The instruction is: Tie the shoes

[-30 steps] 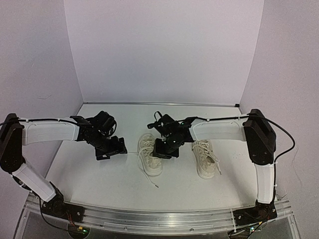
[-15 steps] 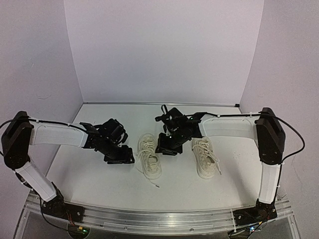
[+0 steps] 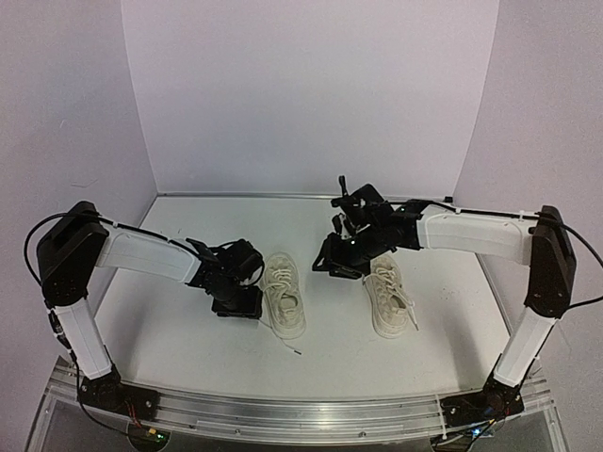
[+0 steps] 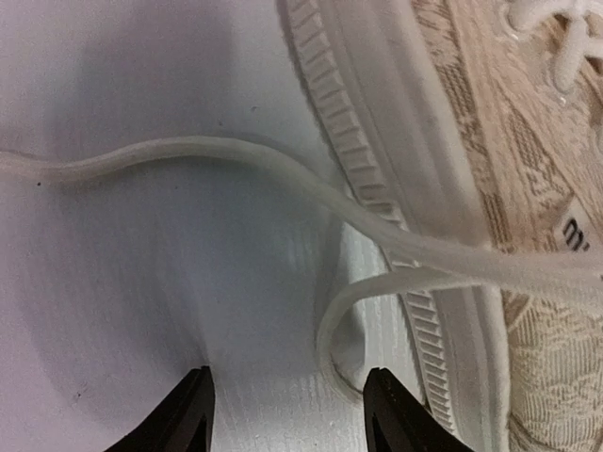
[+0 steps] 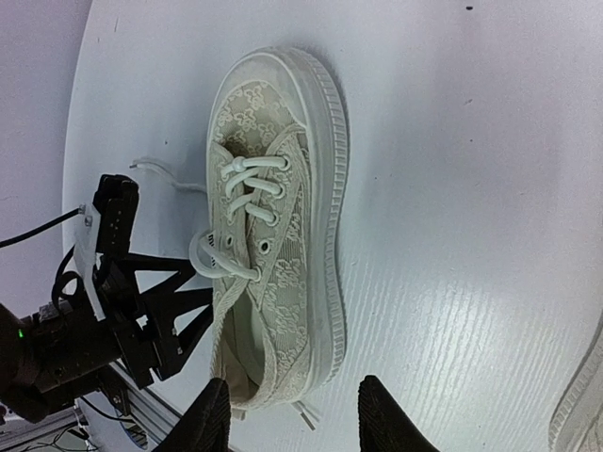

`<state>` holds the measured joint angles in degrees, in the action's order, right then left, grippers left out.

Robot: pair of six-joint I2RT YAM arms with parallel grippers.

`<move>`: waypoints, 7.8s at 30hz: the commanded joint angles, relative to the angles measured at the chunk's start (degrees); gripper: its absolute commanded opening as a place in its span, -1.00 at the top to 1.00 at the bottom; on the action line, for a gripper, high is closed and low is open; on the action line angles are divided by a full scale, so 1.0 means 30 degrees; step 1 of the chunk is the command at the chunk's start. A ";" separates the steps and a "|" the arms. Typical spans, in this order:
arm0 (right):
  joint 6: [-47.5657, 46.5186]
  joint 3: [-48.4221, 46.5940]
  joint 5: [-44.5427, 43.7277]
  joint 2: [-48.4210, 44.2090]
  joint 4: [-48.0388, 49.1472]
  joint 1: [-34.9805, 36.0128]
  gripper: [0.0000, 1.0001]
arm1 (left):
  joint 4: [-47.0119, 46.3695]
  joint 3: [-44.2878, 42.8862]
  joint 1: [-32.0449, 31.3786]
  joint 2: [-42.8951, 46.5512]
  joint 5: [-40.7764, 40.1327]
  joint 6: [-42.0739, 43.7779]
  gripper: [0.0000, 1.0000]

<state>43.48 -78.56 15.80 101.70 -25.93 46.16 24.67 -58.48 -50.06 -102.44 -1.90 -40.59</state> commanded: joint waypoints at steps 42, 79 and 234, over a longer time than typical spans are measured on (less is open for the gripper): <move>-0.1257 0.1779 0.0554 -0.2129 0.0266 -0.1327 0.17 | 0.6363 -0.4601 -0.0832 -0.2447 -0.2252 0.1677 -0.11; -0.1739 0.1942 0.1146 -0.2286 0.0412 -0.1617 0.16 | 0.4136 -0.1641 0.6610 0.3646 0.1649 0.2094 -0.19; -0.3390 0.4309 1.1906 -0.7080 0.8945 -0.5479 0.24 | 0.7387 -1.8280 0.0106 -0.2198 1.2899 1.5355 1.00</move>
<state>30.63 -66.94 47.27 80.88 -5.98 29.60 50.60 -113.75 -49.71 -110.02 33.89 7.53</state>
